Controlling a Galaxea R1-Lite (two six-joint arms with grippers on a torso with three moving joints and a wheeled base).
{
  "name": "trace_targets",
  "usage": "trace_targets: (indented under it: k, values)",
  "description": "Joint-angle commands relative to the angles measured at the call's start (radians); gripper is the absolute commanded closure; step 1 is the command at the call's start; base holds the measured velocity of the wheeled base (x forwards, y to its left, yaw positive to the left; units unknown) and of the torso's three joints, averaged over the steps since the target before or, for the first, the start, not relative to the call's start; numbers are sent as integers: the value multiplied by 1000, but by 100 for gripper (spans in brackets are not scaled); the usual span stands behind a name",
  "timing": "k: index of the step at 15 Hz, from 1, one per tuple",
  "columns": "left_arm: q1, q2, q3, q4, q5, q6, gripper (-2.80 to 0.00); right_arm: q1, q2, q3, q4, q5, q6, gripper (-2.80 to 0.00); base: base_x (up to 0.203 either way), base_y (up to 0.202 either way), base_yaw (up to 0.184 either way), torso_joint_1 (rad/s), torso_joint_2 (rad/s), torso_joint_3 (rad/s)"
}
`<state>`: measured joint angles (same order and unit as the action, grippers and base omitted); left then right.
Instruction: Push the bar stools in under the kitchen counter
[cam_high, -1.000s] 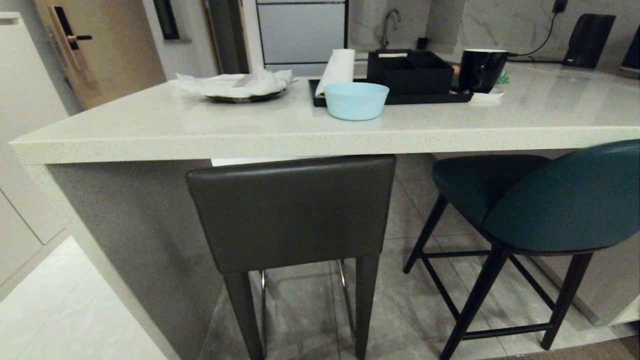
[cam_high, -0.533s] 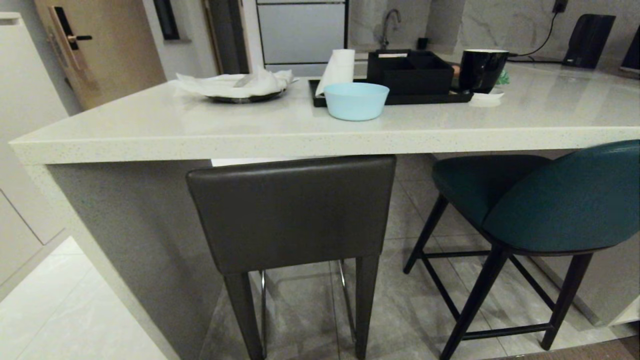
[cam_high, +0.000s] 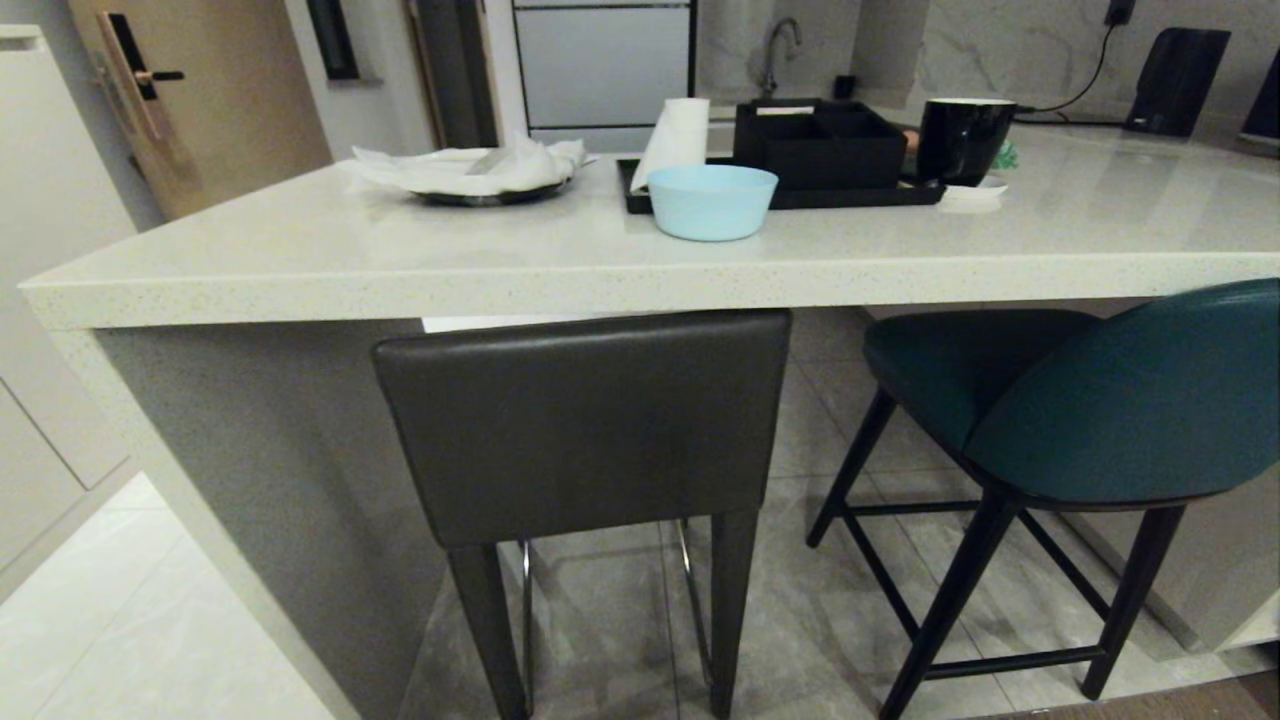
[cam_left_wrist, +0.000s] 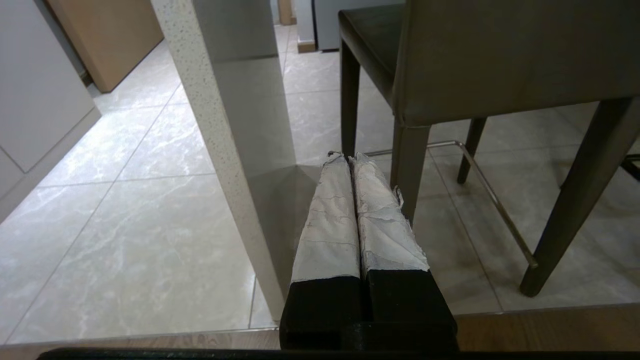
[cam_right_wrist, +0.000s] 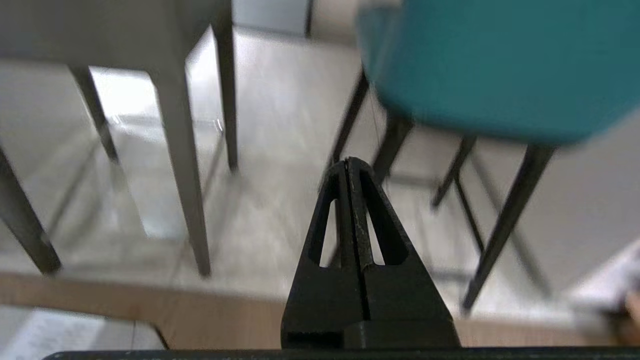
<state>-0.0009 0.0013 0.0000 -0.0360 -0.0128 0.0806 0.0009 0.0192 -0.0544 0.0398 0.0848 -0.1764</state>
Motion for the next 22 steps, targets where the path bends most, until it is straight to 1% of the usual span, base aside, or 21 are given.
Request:
trace_targets:
  k: [1,2,4,5,6,7,9,11,13,15,16,18,22]
  values:
    - [1,-3,18,0,-1,2,0,0,-20,55,-24,-35,55,0,0,0,0,0,0,0]
    - [-1,-3,17,1,3,-2,0,-2,-19,54,-31,-69,84,0,0,0,0,0,0,0]
    - [-1,-3,17,0,7,-19,0,-2,-19,53,-34,-63,65,0,0,0,0,0,0,0]
    - [2,-1,18,-4,2,-8,0,-2,-19,53,-34,-61,65,0,0,0,0,0,0,0]
    - [1,-1,18,-7,2,-11,0,-2,-19,51,-32,-54,69,0,0,0,0,0,0,0]
    - [0,-1,18,-9,9,-24,0,-1,-19,53,-34,-55,75,0,0,0,0,0,0,0]
    - [1,-1,16,-6,11,-79,0,-2,-19,52,-34,-56,84,0,0,0,0,0,0,0]
    - [1,-1,15,-5,11,-73,0,-1,-19,53,-34,-53,80,0,0,0,0,0,0,0]
    - [1,-2,14,0,11,-71,0,-1,-19,51,-34,-57,92,0,0,0,0,0,0,0]
    - [1,-1,2,33,11,-68,0,-1,-19,53,-34,-57,95,0,0,0,0,0,0,0]
    - [1,-1,-3,52,10,-57,0,-1,-19,53,-34,-57,95,0,0,0,0,0,0,0]
    - [1,-1,-6,56,8,-53,0,-1,-19,53,-35,-61,110,0,0,0,0,0,0,0]
    - [1,-1,-5,50,8,-55,0,-1,-19,53,-35,-60,110,0,0,0,0,0,0,0]
